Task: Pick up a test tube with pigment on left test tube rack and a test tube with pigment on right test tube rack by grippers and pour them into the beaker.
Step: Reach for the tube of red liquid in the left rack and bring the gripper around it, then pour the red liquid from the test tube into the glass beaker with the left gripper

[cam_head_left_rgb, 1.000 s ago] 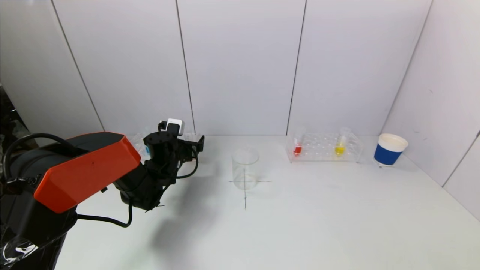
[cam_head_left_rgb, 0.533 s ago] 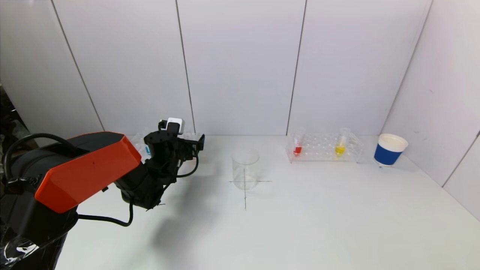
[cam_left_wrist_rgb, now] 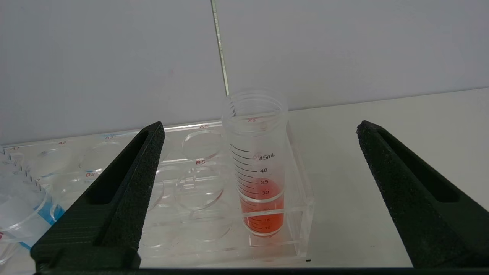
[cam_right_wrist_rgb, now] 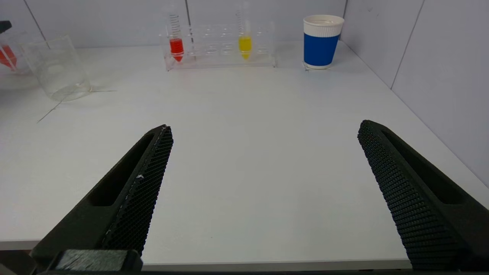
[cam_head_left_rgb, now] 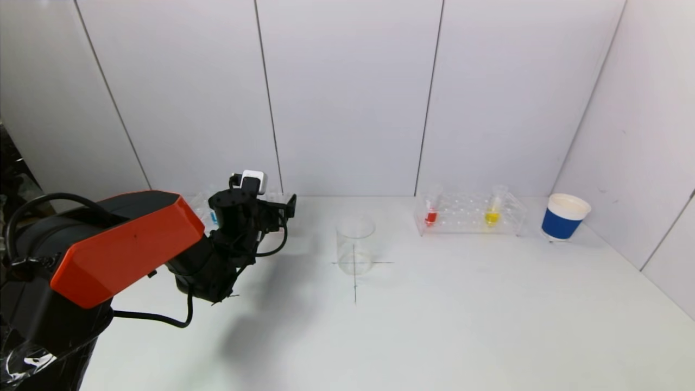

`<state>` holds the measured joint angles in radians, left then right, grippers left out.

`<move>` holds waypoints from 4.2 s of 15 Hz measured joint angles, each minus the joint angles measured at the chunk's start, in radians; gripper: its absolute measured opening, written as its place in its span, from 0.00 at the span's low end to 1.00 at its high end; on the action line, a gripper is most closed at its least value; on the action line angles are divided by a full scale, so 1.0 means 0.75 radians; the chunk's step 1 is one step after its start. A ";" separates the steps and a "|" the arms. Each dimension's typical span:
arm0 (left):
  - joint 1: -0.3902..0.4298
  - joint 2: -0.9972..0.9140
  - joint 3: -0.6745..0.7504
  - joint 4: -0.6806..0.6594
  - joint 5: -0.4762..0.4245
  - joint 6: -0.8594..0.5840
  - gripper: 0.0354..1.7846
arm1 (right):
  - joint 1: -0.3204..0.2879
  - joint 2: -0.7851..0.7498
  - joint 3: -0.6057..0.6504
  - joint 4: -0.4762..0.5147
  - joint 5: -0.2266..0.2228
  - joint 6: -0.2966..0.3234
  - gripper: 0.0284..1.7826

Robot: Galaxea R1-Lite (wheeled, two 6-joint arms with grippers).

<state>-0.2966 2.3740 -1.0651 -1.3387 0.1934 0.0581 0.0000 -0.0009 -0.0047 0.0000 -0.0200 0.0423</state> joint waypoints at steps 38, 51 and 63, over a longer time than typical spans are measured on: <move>-0.012 -0.317 -0.007 0.247 0.009 0.001 0.22 | 0.000 0.000 0.000 0.000 0.000 0.000 0.99; -0.095 -0.711 -0.136 0.739 0.006 0.033 0.22 | 0.000 0.000 0.000 0.000 0.001 0.000 0.99; -0.061 -0.746 -0.425 1.290 -0.812 0.167 0.22 | 0.000 -0.001 0.000 0.000 0.001 0.000 0.99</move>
<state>-0.3426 1.8147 -1.3836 -0.3713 -0.4160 0.1832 0.0000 -0.0013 -0.0047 0.0000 -0.0196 0.0423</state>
